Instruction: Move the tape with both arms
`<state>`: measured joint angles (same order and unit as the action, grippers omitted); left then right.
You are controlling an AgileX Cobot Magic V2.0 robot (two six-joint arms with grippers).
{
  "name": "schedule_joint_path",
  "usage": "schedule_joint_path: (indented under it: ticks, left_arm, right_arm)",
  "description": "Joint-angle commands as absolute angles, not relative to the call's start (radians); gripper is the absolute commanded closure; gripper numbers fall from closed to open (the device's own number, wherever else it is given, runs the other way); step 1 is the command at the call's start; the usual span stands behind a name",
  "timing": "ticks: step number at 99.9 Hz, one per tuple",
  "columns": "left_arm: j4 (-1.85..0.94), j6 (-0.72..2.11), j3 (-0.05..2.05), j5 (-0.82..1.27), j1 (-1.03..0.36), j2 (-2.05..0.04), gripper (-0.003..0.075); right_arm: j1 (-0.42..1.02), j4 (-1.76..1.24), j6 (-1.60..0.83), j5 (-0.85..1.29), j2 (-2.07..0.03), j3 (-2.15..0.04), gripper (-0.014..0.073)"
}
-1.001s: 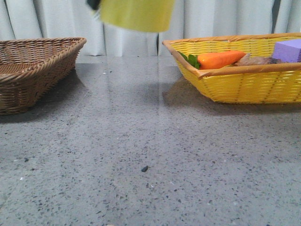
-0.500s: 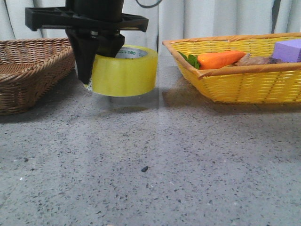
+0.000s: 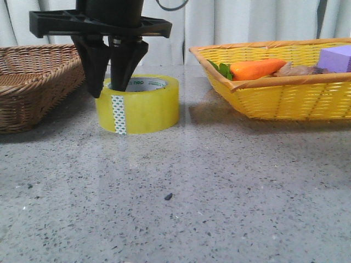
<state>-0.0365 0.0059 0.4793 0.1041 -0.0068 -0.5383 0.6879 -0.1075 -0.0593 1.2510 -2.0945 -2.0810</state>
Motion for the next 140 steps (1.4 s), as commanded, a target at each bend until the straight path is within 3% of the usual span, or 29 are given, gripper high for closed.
schedule_joint_path:
  ticks: [1,15,25,29,78,106,140]
  left_arm:
    - [-0.049,0.000,0.548,0.052,-0.045,-0.549,0.0645]
    - [-0.049,0.000,0.595,0.057,-0.158,-0.562,0.0450]
    - [-0.049,0.000,0.624,0.057,-0.241,-0.596,0.0384]
    - [-0.049,0.000,0.640,0.057,-0.287,-0.618,0.0384]
    - [-0.049,0.000,0.997,0.271,-0.683,-1.146,0.0384]
    - [-0.049,0.024,1.216,0.467,-0.742,-1.446,0.0384]
    - [-0.065,0.024,1.297,0.497,-0.742,-1.614,0.0384]
  right_arm:
    - [0.685,-0.079,-0.063,1.312,-1.982,-2.113,0.0419]
    - [0.675,-0.034,-0.063,1.303,-1.898,-2.115,0.0525]
    - [0.659,-0.017,-0.063,1.291,-1.826,-2.115,0.0634]
    - [0.655,-0.011,-0.063,1.284,-1.788,-2.115,0.0669]
    - [0.626,0.151,-0.062,1.205,-1.441,-2.115,0.0668]
    - [0.626,0.173,-0.061,1.254,-1.358,-2.115,0.0668]
    - [0.626,0.173,-0.060,1.293,-1.339,-2.108,0.0668]
